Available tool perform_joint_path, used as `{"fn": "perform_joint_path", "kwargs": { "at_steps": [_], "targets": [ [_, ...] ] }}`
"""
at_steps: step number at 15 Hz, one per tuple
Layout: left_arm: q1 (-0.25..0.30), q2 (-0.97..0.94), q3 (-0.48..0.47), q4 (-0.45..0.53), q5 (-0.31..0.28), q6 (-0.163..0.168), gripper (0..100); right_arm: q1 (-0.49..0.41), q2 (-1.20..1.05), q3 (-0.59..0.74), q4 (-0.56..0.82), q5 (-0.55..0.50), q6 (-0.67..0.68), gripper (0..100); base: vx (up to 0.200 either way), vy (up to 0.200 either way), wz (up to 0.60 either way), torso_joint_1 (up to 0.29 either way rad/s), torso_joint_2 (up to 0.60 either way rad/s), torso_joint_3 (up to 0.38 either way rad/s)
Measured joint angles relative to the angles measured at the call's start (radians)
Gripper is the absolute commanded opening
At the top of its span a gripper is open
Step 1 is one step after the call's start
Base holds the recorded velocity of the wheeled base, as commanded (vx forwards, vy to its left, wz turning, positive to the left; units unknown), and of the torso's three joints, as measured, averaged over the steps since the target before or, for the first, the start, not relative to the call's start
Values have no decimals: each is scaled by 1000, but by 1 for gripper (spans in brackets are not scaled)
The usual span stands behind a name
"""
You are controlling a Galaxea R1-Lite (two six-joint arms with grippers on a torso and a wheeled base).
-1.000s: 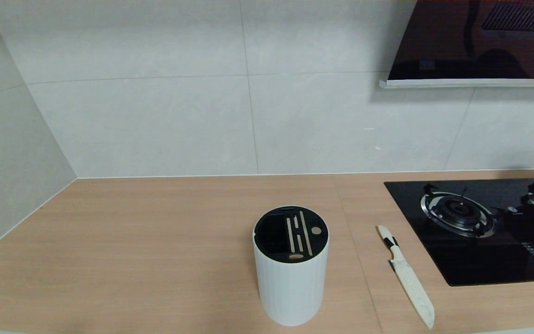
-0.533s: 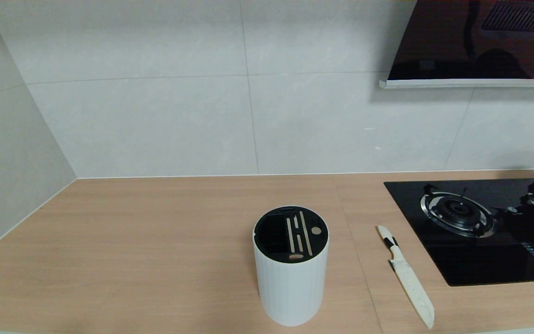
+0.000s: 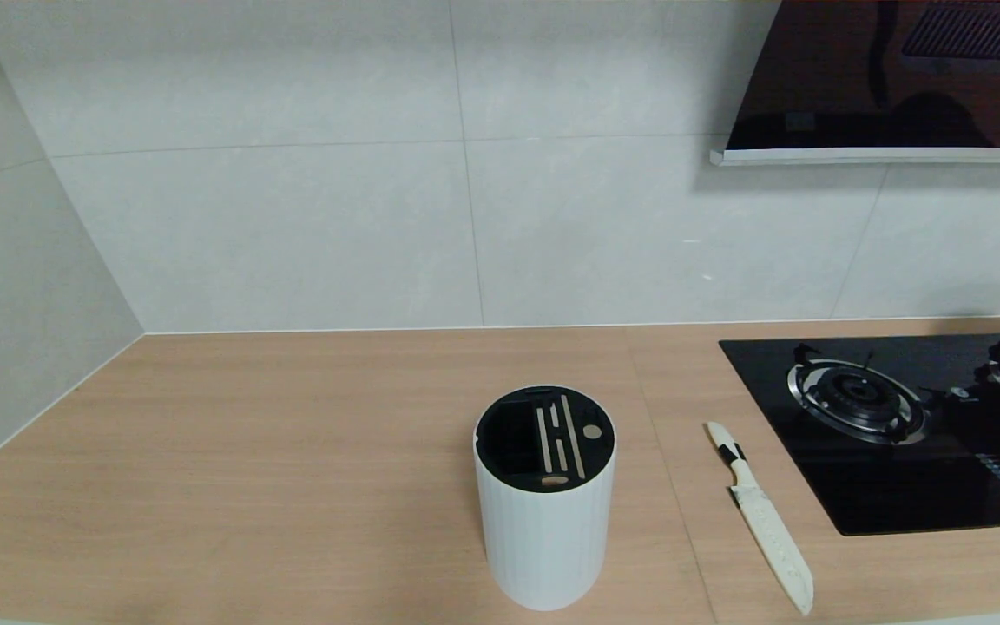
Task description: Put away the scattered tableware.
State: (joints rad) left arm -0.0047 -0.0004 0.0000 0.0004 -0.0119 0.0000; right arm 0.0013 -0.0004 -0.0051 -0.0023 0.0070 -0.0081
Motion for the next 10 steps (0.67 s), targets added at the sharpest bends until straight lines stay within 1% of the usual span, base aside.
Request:
{"fn": "perform_joint_path", "kwargs": {
  "at_steps": [1, 4, 7, 10],
  "targets": [
    [0, 0, 0, 0, 0, 0, 100, 0, 1, -14, 7, 11, 3, 100, 0, 0, 0, 0, 0, 0],
    [0, 0, 0, 0, 0, 0, 100, 3, 43, -111, 2, 62, 12, 100, 0, 0, 0, 0, 0, 0],
    [0, 0, 0, 0, 0, 0, 100, 12, 226, -202, -4, 115, 15, 100, 0, 0, 0, 0, 0, 0],
    [0, 0, 0, 0, 0, 0, 100, 40, 459, -299, -43, 135, 19, 100, 0, 0, 0, 0, 0, 0]
  ]
}}
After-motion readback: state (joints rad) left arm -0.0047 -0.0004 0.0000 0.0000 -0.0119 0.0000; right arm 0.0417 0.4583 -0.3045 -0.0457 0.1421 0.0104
